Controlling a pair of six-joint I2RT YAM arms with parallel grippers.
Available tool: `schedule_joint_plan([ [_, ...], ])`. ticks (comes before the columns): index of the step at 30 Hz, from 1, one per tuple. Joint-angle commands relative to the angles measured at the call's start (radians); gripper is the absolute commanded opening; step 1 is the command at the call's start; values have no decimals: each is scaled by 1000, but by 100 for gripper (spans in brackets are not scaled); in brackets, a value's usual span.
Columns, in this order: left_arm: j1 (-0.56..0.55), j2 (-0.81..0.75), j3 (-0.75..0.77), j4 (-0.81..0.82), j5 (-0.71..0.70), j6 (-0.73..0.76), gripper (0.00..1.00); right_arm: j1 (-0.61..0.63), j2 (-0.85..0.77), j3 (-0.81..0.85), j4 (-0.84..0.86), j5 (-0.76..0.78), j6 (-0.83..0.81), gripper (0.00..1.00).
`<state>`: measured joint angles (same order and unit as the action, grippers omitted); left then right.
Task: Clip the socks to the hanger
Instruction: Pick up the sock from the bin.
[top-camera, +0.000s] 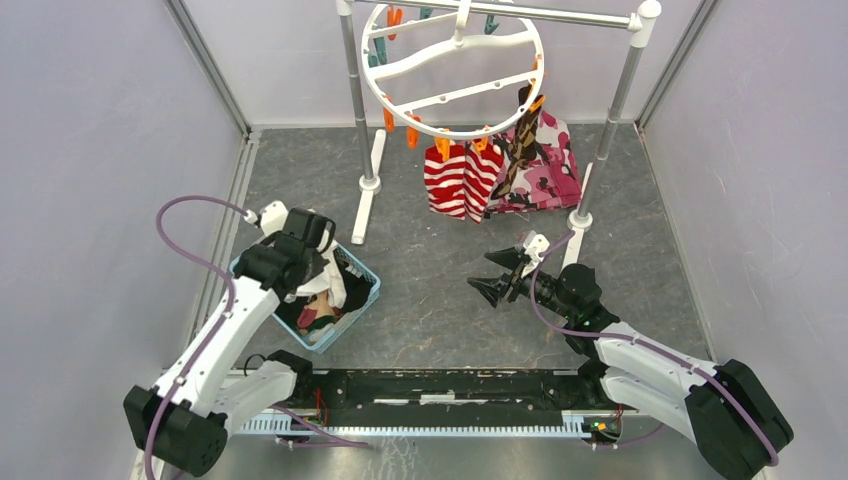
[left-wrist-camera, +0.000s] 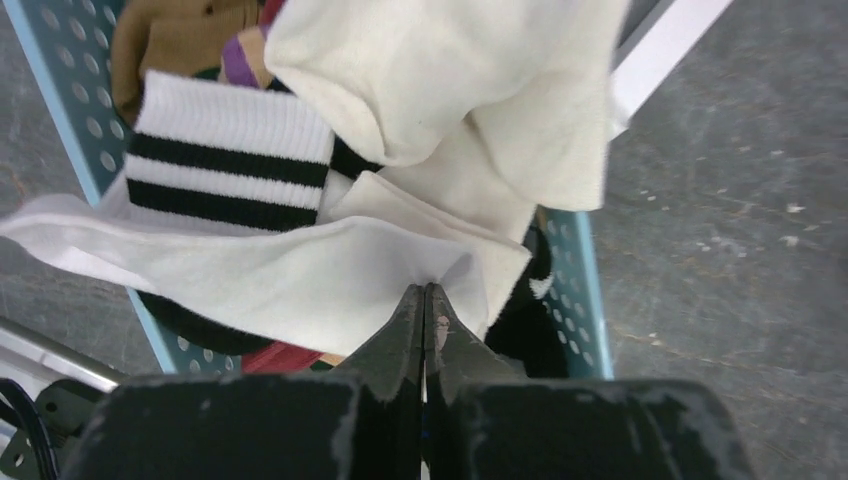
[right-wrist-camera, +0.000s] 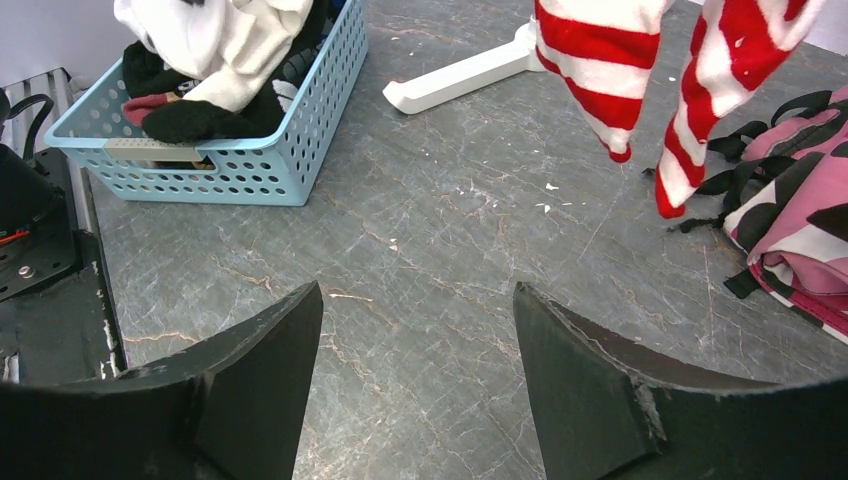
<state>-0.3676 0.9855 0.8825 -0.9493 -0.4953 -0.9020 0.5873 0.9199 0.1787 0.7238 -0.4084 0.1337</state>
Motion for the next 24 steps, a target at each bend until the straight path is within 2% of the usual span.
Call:
schedule_joint_plan([
  [1, 4, -127, 93, -9, -84, 103, 2, 3, 0, -4, 32, 1, -5, 76],
  [5, 4, -180, 128, -4, -116, 149, 2, 3, 9, -5, 44, -7, 3, 76],
  [7, 4, -181, 141, 17, -87, 172, 2, 3, 13, -5, 45, -10, 4, 76],
  [11, 4, -193, 193, 103, 19, 306, 2, 3, 3, -8, 51, -23, 3, 76],
  [15, 3, -219, 298, 154, 21, 438, 2, 3, -3, -17, 94, -84, 3, 76],
  [20, 3, -334, 326, 366, 32, 583, 2, 6, 4, -21, 124, -124, 9, 76],
  [24, 4, -378, 337, 494, 53, 641, 2, 17, 10, -15, 129, -140, 3, 76],
])
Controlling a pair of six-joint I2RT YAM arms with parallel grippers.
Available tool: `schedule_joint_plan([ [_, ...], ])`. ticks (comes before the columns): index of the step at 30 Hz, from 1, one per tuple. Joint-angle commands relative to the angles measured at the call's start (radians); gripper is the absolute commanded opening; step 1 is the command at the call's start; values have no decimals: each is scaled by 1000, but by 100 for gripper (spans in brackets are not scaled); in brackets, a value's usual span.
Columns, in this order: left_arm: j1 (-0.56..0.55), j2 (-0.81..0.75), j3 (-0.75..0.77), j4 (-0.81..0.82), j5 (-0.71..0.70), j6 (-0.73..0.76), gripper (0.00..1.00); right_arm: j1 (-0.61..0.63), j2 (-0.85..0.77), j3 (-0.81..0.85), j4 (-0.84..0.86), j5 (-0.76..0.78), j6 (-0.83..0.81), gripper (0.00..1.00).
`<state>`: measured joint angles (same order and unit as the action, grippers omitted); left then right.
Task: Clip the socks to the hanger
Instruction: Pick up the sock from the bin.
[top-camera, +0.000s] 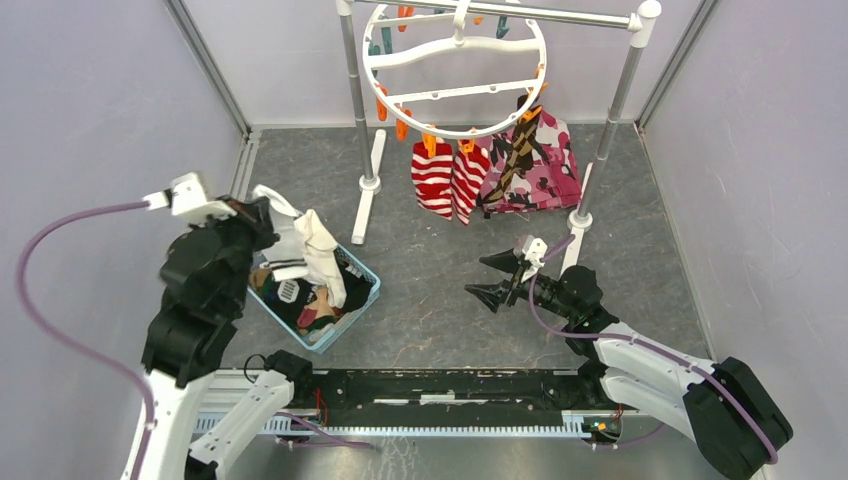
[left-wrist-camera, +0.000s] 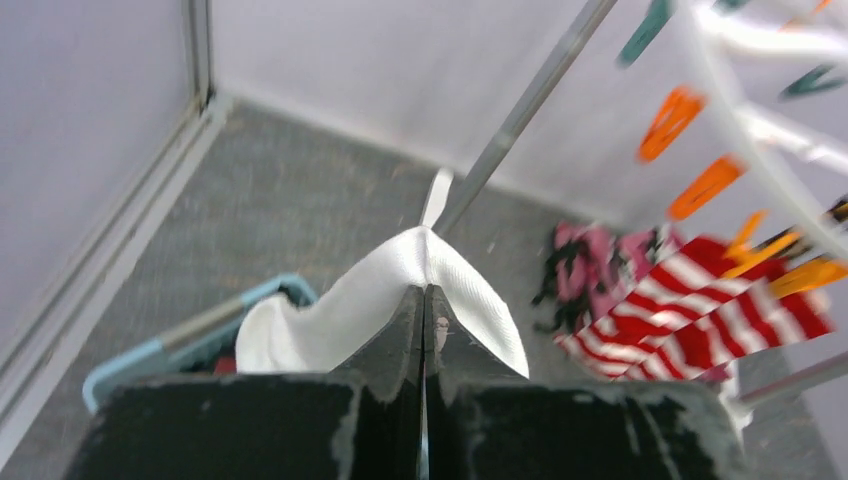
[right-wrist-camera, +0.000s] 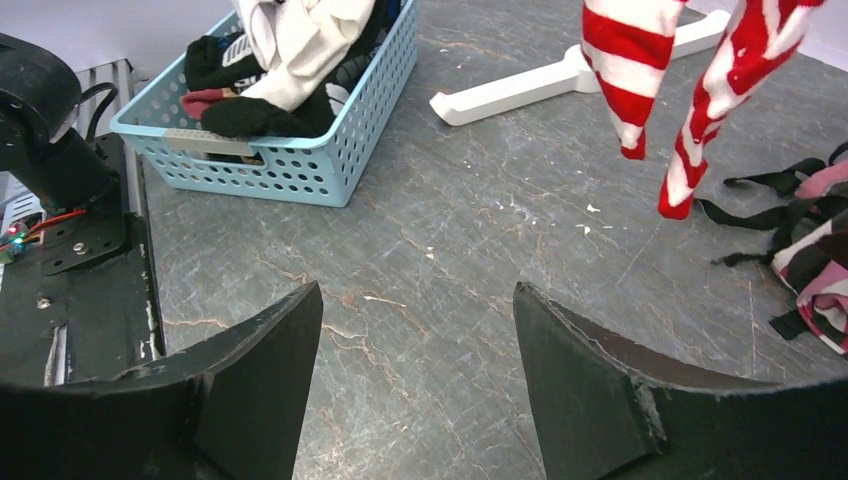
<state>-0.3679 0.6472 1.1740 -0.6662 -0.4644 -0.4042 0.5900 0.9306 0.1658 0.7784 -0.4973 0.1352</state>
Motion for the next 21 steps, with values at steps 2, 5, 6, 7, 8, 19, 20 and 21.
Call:
schedule_joint_plan([
  [2, 4, -45, 67, 245, 24, 153, 2, 26, 5, 3, 72, -58, -7, 76],
  [5, 4, -50, 79, 291, 39, 154, 2, 60, 9, 18, 53, -58, -40, 76],
  [6, 4, -53, 76, 308, 53, 148, 2, 73, 11, 21, 45, -56, -51, 76],
  [7, 5, -53, 69, 322, 79, 138, 2, 88, 9, 28, 36, -50, -64, 76],
  [8, 4, -51, 64, 330, 96, 127, 2, 98, 12, 34, 29, -46, -75, 76],
  [19, 4, -30, -7, 210, -8, 98, 2, 123, 16, 44, -7, -20, -106, 76],
  [20, 4, -22, -8, 181, -20, 90, 2, 123, 17, 44, -10, -18, -108, 76],
  [21, 3, -16, -9, 151, -25, 81, 2, 123, 17, 44, -10, -17, -110, 76],
])
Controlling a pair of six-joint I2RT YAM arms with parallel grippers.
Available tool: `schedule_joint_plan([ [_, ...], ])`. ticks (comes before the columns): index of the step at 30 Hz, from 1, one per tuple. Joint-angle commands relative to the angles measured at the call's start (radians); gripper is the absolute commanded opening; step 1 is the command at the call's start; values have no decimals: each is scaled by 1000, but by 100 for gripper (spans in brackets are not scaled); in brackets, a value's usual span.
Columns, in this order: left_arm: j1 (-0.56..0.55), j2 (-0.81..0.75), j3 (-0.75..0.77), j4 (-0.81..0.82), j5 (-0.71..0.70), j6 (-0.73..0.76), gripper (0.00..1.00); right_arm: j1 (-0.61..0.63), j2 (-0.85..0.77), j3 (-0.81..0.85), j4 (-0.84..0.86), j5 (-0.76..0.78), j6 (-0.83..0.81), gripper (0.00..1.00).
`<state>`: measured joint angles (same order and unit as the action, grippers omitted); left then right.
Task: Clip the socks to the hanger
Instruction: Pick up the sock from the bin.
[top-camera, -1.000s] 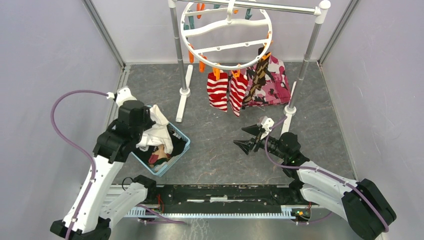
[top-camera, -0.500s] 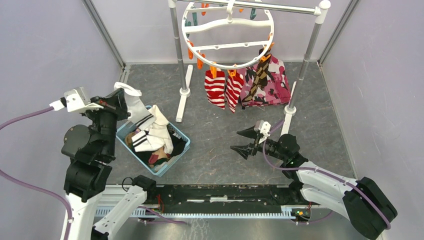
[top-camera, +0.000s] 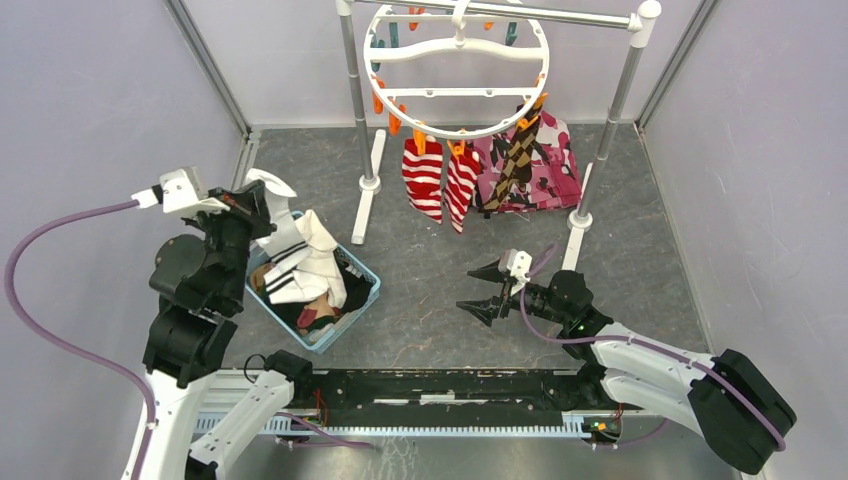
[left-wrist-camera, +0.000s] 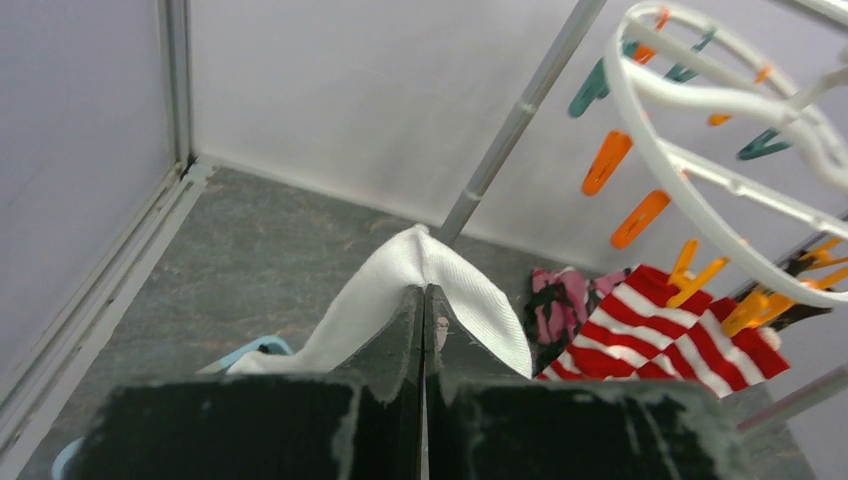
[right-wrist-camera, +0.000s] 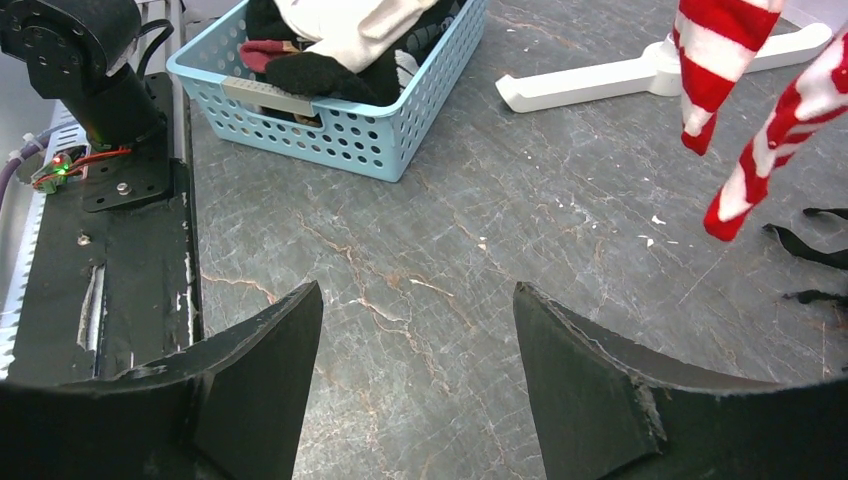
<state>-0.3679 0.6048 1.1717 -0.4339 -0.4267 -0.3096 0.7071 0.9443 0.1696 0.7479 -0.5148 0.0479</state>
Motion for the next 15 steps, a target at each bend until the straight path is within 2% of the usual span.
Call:
schedule_joint_plan([
  [1, 4, 32, -8, -105, -61, -23, 2, 7, 5, 42, 21, -1, -23, 76],
  [3, 4, 33, -19, -122, -22, -36, 2, 12, 11, 43, 25, -3, -24, 76],
  [6, 4, 28, -36, -78, 170, -64, 2, 42, 27, 54, 52, -17, -32, 76],
  [10, 3, 56, -48, 41, 447, -133, 2, 107, 32, 110, 53, 7, -86, 77],
  [15, 4, 79, -113, 234, 667, -260, 2, 147, 43, 177, 112, 78, -119, 82],
])
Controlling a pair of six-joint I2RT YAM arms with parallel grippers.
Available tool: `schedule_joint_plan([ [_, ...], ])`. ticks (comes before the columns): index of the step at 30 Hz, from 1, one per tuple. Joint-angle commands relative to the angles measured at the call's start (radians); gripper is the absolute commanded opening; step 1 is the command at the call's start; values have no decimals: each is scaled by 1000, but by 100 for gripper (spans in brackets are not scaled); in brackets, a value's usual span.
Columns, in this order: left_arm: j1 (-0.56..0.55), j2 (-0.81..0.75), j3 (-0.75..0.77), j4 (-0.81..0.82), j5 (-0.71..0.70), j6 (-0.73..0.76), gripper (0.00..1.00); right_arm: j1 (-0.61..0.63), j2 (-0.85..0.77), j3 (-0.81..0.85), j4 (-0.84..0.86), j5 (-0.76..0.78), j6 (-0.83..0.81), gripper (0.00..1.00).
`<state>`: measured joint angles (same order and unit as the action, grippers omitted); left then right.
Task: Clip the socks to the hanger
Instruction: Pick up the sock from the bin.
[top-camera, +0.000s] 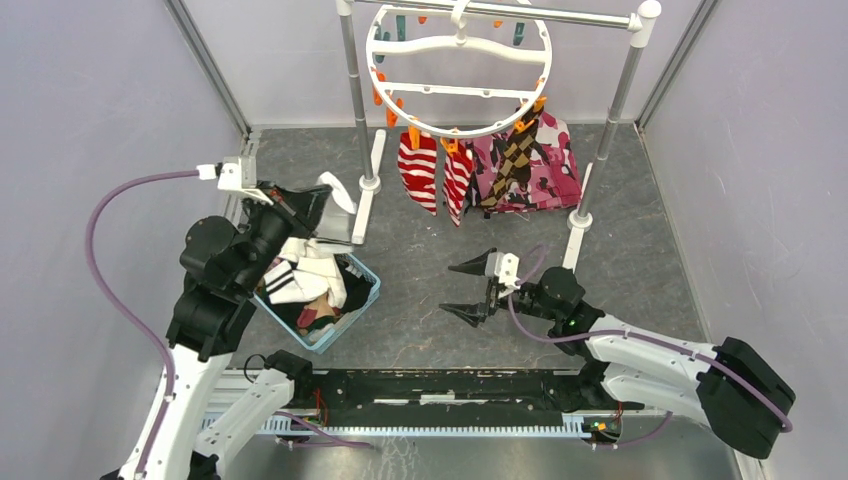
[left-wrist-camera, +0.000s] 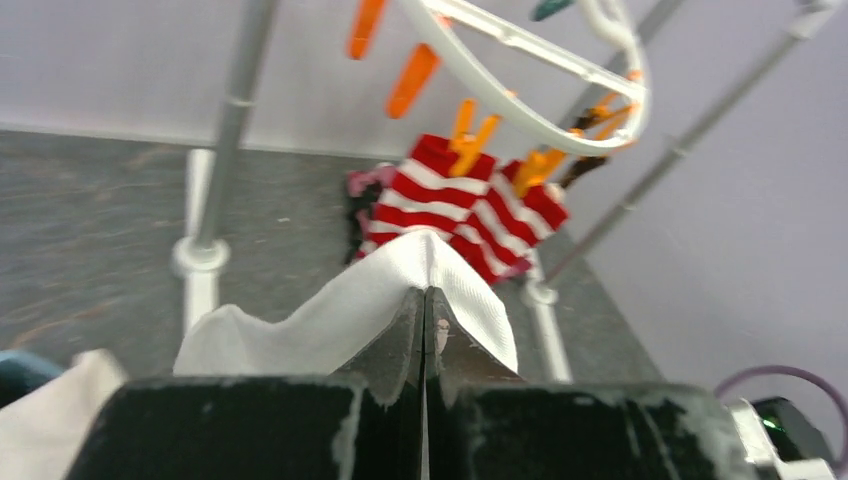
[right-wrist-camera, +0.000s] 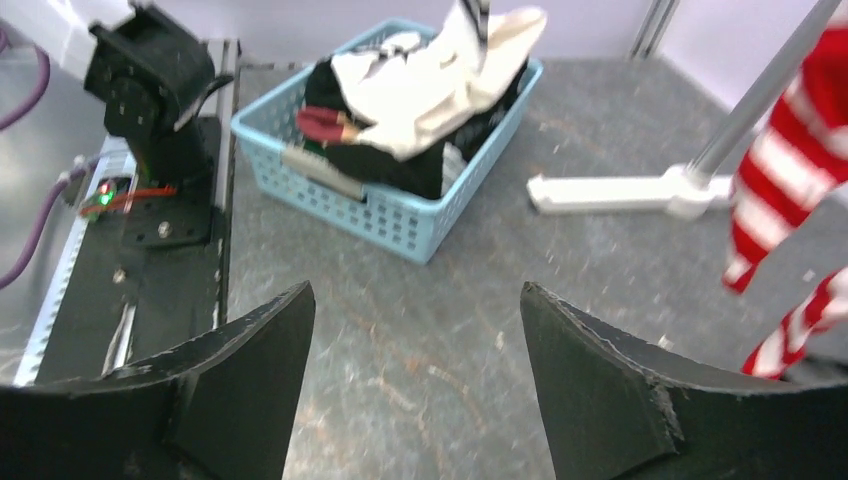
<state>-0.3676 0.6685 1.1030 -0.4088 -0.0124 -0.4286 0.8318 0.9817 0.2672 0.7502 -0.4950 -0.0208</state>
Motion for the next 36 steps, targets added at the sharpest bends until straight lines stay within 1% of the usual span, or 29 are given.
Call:
schedule_joint_plan([
  [1, 3, 18, -74, 264, 284, -173, 2, 22, 11, 86, 149, 79, -48, 83],
  [3, 4, 26, -115, 380, 337, -242, 2, 24, 23, 101, 211, 115, -41, 84],
  [7, 3, 64, -189, 579, 427, -364, 2, 30, 77, 160, 271, 171, -17, 85],
  [11, -2, 108, -241, 773, 475, -479, 2, 42, 130, 186, 311, 217, 11, 86],
  [13, -16, 135, -252, 835, 492, -513, 2, 46, 161, 199, 314, 242, 18, 85],
  [16, -44, 160, -256, 883, 495, -528, 2, 52, 218, 237, 320, 268, 19, 84],
  [22, -98, 187, -246, 921, 490, -526, 2, 64, 332, 326, 340, 247, 93, 81],
  [27, -143, 200, -241, 925, 476, -511, 2, 70, 371, 355, 368, 273, 120, 79],
  [28, -151, 204, -242, 926, 473, -508, 2, 71, 373, 358, 367, 271, 124, 76],
  [29, -157, 207, -242, 926, 470, -505, 2, 70, 371, 359, 364, 259, 128, 70],
  [30, -161, 209, -243, 927, 466, -500, 2, 70, 368, 359, 353, 238, 128, 59],
  [31, -163, 208, -245, 927, 461, -493, 2, 70, 360, 356, 339, 219, 131, 45],
  [32, -163, 206, -250, 921, 449, -481, 2, 70, 350, 349, 320, 203, 136, 26],
  [33, -163, 203, -253, 904, 425, -457, 2, 70, 333, 332, 312, 192, 149, 13],
  [34, -163, 198, -255, 872, 395, -429, 2, 70, 315, 308, 310, 185, 164, 2],
  [35, -163, 195, -261, 841, 357, -397, 3, 70, 291, 275, 312, 186, 190, 0],
  [36, -162, 190, -273, 813, 310, -369, 8, 70, 266, 241, 316, 188, 219, 0],
])
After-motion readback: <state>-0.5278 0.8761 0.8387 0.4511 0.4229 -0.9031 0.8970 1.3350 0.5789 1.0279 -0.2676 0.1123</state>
